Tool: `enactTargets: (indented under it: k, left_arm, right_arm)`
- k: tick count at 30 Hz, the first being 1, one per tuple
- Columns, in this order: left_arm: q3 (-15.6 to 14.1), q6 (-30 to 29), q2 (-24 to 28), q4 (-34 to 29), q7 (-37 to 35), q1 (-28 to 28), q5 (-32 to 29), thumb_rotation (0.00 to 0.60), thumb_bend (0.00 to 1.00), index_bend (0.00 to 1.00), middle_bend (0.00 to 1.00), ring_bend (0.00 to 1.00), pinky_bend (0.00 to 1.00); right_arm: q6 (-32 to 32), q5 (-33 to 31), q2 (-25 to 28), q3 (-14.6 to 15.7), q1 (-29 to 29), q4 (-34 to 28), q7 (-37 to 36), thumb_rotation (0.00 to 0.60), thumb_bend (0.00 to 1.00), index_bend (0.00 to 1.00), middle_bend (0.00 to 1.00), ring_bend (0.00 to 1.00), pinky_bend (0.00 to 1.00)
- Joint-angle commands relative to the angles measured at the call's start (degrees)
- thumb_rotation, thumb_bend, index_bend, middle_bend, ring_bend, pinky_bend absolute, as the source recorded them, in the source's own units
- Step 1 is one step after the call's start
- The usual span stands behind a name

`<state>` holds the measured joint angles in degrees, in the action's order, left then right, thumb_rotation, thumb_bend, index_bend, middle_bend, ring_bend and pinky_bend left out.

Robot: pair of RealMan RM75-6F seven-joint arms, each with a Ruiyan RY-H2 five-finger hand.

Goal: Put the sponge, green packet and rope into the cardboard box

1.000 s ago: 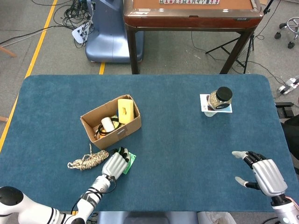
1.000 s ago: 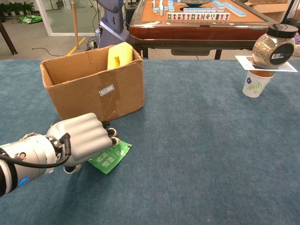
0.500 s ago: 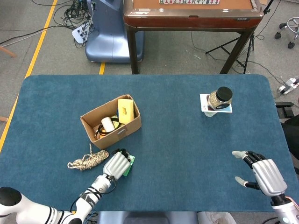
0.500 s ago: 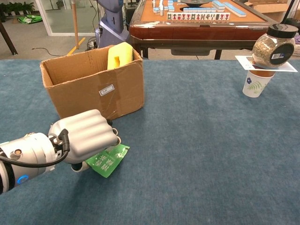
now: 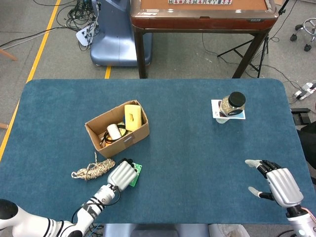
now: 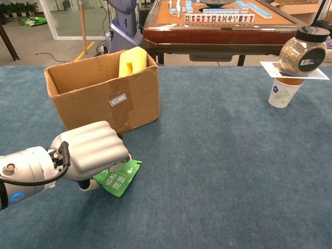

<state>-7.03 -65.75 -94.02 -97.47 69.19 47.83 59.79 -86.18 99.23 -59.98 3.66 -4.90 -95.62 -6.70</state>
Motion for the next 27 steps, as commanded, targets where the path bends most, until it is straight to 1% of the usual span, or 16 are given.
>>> enactTargets:
  k: [1,4,14,22,27]
  left_arm:
    - [0.1,0.3,0.2,0.7,-2.3,-0.4,2.2,0.600,0.21,0.53,0.53,0.33,0.51]
    - [0.1,0.3,0.2,1.4,-4.7,-0.9,4.6,0.600,0.21,0.55,0.56,0.35,0.52]
    - [0.4,0.0,-0.3,4.5,-13.8,-3.1,12.0,0.600,0.21,0.66,0.73,0.42,0.57]
    - [0.9,0.6,0.4,5.9,-19.5,-4.5,15.6,0.600,0.21,0.68,0.75,0.43,0.57]
    - [1.1,0.3,0.5,7.4,-23.4,-5.1,19.0,0.600,0.25,0.67,0.75,0.44,0.57]
  right_arm:
    - [0.0,0.0,0.0,0.0,0.0,0.0,0.0,0.600,0.01,0.29,0.37,0.33,0.45]
    - [-0.1,0.0,0.0,0.0,0.0,0.0,-0.1,0.600,0.01,0.29,0.37,0.33,0.45]
    - [-0.1,0.0,0.0,0.0,0.0,0.0,-0.1,0.600,0.01,0.29,0.37,0.33,0.45]
    - [0.0,-0.1,0.0,0.0,0.0,0.0,0.0,0.600,0.01,0.29,0.37,0.33,0.45]
    - [0.0,-0.1,0.0,-0.1,0.0,0.0,0.0,0.600,0.01,0.29,0.37,0.33,0.45]
